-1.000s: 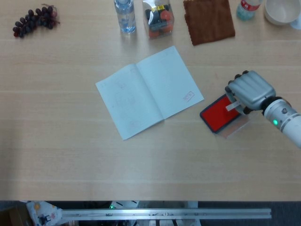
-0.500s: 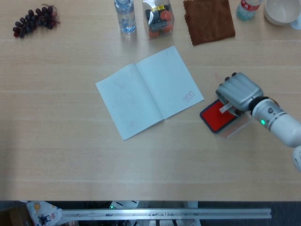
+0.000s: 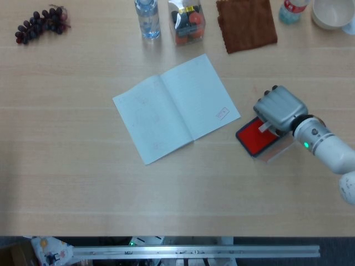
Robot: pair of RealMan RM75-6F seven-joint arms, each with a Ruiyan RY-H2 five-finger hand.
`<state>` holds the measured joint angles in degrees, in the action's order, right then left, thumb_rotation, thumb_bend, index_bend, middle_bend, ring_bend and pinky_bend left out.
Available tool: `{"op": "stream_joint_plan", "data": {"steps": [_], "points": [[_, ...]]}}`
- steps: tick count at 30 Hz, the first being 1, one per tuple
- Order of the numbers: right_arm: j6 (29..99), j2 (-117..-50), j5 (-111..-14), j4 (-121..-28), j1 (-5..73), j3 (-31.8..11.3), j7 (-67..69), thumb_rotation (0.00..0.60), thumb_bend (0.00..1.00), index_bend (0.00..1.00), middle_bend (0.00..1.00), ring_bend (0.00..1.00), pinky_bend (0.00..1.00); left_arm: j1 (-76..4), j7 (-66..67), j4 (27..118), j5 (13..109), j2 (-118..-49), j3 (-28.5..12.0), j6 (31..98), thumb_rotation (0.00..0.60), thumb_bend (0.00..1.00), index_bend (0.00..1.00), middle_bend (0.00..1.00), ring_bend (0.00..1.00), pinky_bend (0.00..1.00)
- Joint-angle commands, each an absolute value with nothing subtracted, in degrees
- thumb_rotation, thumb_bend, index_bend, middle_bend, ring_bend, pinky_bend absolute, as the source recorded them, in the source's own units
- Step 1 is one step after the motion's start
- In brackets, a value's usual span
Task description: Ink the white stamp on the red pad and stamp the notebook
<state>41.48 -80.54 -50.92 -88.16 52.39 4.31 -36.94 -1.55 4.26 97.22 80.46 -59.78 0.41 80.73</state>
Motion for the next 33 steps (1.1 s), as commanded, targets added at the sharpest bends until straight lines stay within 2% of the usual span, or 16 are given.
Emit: {"op": "stream_joint_plan", "data": {"steps": [1, 22, 33], "points": [[41.62, -80.86, -50.81, -87.76, 52.5, 4.4, -36.92, 0.6, 0.35, 0.74, 0.5, 0.34, 0.32, -1.52, 4.19, 97.16, 80.48, -59.8, 0.43, 80.78, 0.6, 0.31, 0.25, 0.17, 0.18, 0.22], [42.1, -82.1, -50.51, -86.92, 53.07, 5.54, -37.39, 0.6, 0.35, 0.74, 0.51, 0.34, 0.32, -1.43, 3.54, 96.54, 80.12, -59.95, 0.49, 80.55, 0.6, 0.31, 0.23, 0.16, 0.18, 0.22], [43.83, -78.03, -50.96, -91.12, 53.45, 0.76, -32.0, 0.6, 0.35, 0.75, 0.52, 0.34, 0.32, -1.24, 3.18, 97.01, 80.59, -59.35, 0.56, 81.01, 0.6, 0.31, 0.23, 0.16, 0.18, 0.22]]}}
